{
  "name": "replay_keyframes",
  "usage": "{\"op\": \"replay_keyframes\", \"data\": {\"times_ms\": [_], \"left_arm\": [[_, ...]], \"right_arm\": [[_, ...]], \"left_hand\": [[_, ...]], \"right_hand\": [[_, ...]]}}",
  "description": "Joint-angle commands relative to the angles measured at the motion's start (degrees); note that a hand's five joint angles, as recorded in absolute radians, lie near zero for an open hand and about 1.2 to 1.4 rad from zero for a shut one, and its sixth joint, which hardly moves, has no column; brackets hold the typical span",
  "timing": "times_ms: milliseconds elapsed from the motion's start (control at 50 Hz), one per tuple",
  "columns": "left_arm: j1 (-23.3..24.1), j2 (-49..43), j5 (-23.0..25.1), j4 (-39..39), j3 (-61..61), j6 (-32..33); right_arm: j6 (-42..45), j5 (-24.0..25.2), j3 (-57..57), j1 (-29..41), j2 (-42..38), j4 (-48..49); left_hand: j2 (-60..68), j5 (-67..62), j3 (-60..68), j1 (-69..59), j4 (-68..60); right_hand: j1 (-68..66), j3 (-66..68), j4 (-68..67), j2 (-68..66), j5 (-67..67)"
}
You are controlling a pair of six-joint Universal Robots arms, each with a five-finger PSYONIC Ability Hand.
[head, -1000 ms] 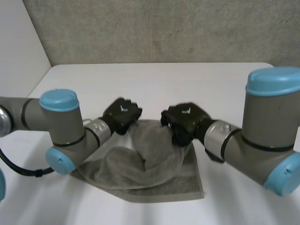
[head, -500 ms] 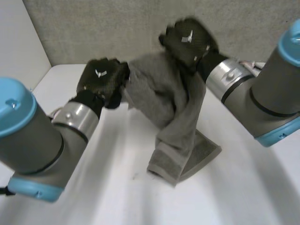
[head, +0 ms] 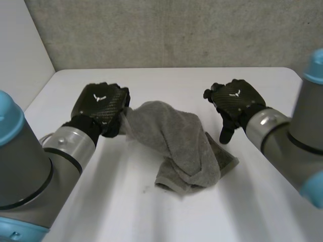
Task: Fold the towel.
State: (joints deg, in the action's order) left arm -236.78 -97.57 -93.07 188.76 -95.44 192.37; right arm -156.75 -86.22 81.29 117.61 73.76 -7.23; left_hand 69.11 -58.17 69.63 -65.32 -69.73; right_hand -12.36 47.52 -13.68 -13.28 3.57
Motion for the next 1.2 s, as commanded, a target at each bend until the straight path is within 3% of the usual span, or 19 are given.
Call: {"op": "replay_keyframes", "data": {"times_ms": [20, 180, 200, 280, 320, 440, 560, 680, 720, 740, 760, 780, 800, 1020, 1100, 1160, 1200], "left_arm": [[-0.08, 0.63, 0.08, -0.06, 2.71, -0.07], [-0.78, -2.27, 0.08, 0.03, 5.70, 0.02], [-0.78, -2.27, 0.08, 0.03, 5.71, 0.02], [-1.22, -2.97, 0.17, 0.21, 6.76, 0.02], [-1.40, -3.85, 0.08, 0.12, 7.37, -0.07], [-1.58, -4.38, 0.08, 0.21, 7.46, 0.02], [-2.10, -4.91, 0.17, 0.21, 7.46, 0.02], [-2.19, -4.91, 0.17, 0.29, 7.46, 0.02], [-2.19, -4.91, 0.17, 0.38, 7.46, 0.02], [-2.19, -4.91, 0.17, 0.38, 7.38, 0.02], [-2.19, -5.00, 0.17, 0.38, 7.46, 0.02], [-2.19, -5.00, 0.17, 0.38, 7.46, 0.02], [-2.19, -5.00, 0.17, 0.38, 7.38, 0.02], [-3.16, -4.65, 0.08, -0.15, 7.46, 0.02], [-6.22, -3.07, -0.09, -2.16, 7.99, 1.86], [-8.07, 0.08, -1.40, -4.27, 8.60, 3.79], [-8.95, 1.58, -2.54, -5.15, 9.04, 4.24]], "right_arm": [[-4.79, 8.24, 11.50, -0.01, 11.04, -4.97], [-11.65, 17.75, 16.79, 1.66, 12.02, -10.00], [-13.22, 20.01, 17.66, 2.53, 11.32, -9.30], [-14.73, 21.35, 18.02, 4.73, 6.92, -5.87], [-14.99, 20.83, 17.41, 7.62, 1.14, -0.36], [-14.03, 17.06, 16.62, 8.33, -6.33, 9.13], [-10.70, 9.77, 15.74, 8.51, -10.30, 18.02], [-3.21, 5.89, 16.09, 8.60, -11.54, 22.52], [0.55, 3.96, 16.09, 8.69, -11.80, 25.49], [0.57, 3.95, 16.09, 8.69, -11.80, 25.51], [1.44, 3.26, 16.18, 8.69, -11.80, 26.72], [1.45, 3.25, 16.18, 8.69, -11.80, 26.74], [1.62, 2.73, 16.18, 8.60, -11.80, 27.52], [1.44, 2.46, 15.57, 7.11, -7.86, 24.55], [1.54, 3.07, 11.89, -1.12, 2.14, 18.33], [1.53, 4.13, 9.85, -4.14, 5.34, 15.49], [1.36, 7.54, 4.25, -9.83, 9.19, 9.71]], "left_hand": [[10.89, -11.83, 10.37, -14.68, -10.27], [10.89, -11.83, 10.37, -14.68, -10.27], [10.89, -11.83, 10.37, -14.68, -10.27], [10.89, -11.83, 10.37, -14.68, -10.27], [10.89, -11.83, 10.37, -14.68, -10.27], [10.89, -11.83, 10.37, -14.68, -10.27], [10.89, -11.83, 10.37, -14.68, -10.27], [10.89, -11.83, 10.37, -14.68, -10.27], [10.89, -11.83, 10.37, -14.68, -10.27], [10.89, -11.83, 10.37, -14.68, -10.27], [10.89, -11.83, 10.37, -14.68, -10.27], [10.89, -11.83, 10.37, -14.68, -10.27], [10.89, -11.83, 10.37, -14.68, -10.27], [10.89, -11.83, 10.37, -14.68, -10.27], [10.89, -11.83, 10.37, -14.68, -10.27], [10.89, -11.83, 10.37, -14.68, -10.27], [10.89, -11.83, 10.37, -14.68, -10.27]], "right_hand": [[-11.97, -23.18, -10.65, -11.06, 10.77], [-18.75, -16.41, -17.43, -17.83, 17.54], [-16.91, -18.24, -15.60, -16.00, 15.71], [-10.84, -24.32, -9.52, -9.92, 9.63], [-8.65, -26.50, -7.33, -7.74, 7.45], [-8.82, -26.34, -7.50, -7.90, 7.61], [-11.00, -24.16, -9.68, -10.08, 9.79], [-18.91, -16.24, -17.60, -18.00, 17.71], [-40.98, 5.83, -39.67, -40.07, 39.78], [-41.12, 5.96, -39.80, -40.20, 39.91], [-59.10, 23.95, -57.78, -58.19, 57.90], [-59.28, 24.13, -57.96, -58.37, 58.08], [-67.55, 32.39, -66.23, -66.64, 66.35], [-67.64, 32.48, -66.32, -66.72, 66.43], [-67.64, 32.48, -66.32, -66.72, 66.43], [-67.64, 32.48, -66.32, -66.72, 66.43], [-67.64, 32.48, -66.32, -66.72, 66.43]]}}
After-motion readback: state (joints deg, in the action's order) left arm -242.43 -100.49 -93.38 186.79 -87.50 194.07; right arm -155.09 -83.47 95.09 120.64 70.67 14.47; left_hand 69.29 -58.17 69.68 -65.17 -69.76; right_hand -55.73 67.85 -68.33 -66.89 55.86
